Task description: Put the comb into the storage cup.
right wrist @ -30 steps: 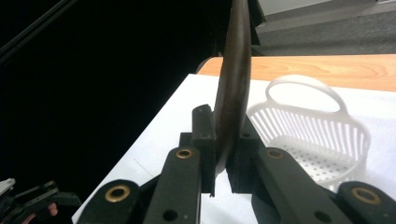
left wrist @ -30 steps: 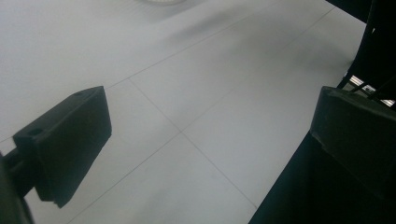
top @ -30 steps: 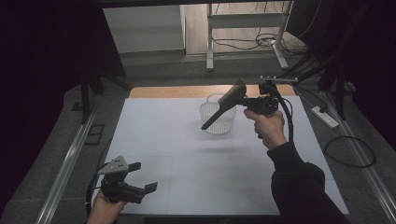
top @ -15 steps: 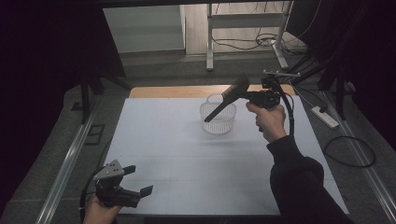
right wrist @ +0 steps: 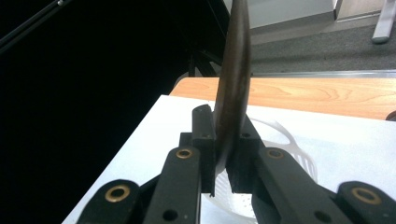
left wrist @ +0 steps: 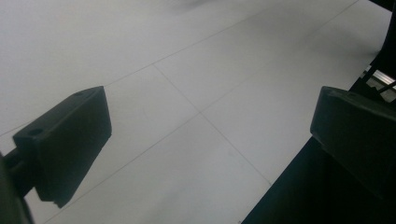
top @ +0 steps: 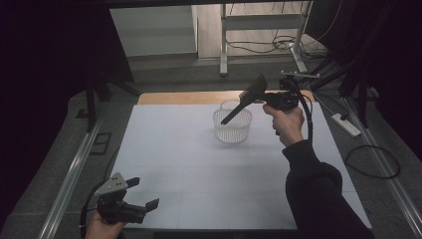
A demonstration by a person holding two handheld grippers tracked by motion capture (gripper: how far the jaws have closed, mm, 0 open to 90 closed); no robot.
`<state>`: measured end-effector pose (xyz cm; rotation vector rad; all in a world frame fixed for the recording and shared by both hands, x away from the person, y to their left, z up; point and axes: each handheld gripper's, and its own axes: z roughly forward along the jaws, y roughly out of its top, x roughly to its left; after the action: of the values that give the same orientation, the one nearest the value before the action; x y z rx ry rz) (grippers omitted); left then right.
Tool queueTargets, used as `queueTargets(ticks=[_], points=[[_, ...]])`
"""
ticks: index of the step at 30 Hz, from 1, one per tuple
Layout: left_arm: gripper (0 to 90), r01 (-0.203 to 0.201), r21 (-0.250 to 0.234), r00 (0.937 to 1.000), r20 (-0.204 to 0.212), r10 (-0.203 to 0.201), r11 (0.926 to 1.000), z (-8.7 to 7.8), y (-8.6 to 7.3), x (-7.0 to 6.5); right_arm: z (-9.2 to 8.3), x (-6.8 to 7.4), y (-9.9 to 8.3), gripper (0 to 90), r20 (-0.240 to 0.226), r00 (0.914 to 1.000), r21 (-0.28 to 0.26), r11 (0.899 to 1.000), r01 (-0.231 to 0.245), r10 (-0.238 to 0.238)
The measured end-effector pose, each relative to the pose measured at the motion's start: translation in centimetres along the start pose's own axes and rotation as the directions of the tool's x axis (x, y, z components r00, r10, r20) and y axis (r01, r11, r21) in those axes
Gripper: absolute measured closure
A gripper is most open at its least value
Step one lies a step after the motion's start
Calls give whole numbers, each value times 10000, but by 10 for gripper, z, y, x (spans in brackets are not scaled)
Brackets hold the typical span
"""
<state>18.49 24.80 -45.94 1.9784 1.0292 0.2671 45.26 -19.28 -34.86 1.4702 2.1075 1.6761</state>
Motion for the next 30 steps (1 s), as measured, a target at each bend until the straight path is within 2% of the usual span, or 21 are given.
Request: queueTargets(ticks=[11,21,30], points=[[0,14,138,9999,-131,-13,9999,0,0,0,8,-7,1,835,272,9996,-41,10000,-70,71],[0,11,186,9999,-137,-8,9998,0,0,0,22,-6,-6,835,749,9962,226,9988,439,-455],[0,17,217,9999,-135,-14,9998,0,0,0,35,-15,-18,834,711,9973,382,9992,154,-181]])
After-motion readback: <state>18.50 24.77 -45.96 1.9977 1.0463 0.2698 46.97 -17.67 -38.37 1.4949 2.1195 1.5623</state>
